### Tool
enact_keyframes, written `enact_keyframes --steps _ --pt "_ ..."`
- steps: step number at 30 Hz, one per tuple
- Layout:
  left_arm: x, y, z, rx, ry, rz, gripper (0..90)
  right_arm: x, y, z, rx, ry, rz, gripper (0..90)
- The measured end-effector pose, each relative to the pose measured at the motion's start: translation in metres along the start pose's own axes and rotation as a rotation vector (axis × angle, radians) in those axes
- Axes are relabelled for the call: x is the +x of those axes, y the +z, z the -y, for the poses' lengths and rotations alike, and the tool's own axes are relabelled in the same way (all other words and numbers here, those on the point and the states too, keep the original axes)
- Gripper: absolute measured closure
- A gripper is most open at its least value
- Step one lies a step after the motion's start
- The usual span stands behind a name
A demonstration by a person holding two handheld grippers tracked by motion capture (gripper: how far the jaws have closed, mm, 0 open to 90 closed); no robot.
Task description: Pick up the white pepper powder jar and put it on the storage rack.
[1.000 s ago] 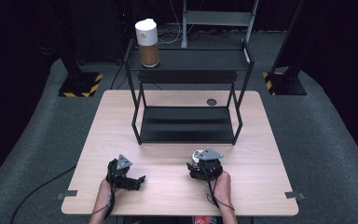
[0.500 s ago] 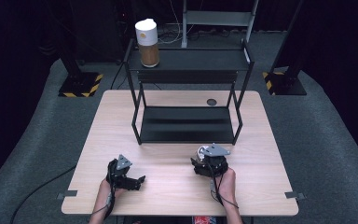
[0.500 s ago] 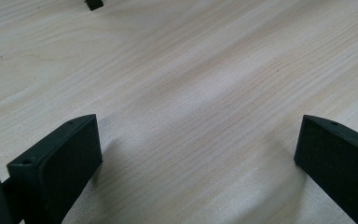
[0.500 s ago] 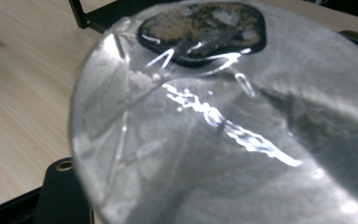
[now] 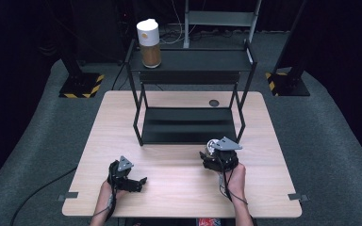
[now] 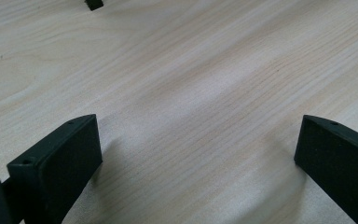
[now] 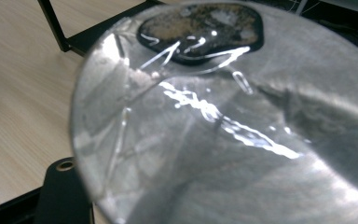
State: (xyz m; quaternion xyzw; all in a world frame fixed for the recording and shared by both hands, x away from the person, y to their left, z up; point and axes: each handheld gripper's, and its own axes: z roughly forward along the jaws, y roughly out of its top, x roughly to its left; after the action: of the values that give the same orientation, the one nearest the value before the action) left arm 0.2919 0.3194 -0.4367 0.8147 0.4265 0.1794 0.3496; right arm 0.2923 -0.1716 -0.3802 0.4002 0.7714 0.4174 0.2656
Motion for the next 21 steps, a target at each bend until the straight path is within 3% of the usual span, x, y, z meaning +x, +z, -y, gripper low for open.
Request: enact_keyframes --steps 21 --pt "0.0 0.0 0.0 0.0 0.0 0.0 0.0 -0.024 -0.017 -0.034 -0.043 -0.002 0.032 30.0"
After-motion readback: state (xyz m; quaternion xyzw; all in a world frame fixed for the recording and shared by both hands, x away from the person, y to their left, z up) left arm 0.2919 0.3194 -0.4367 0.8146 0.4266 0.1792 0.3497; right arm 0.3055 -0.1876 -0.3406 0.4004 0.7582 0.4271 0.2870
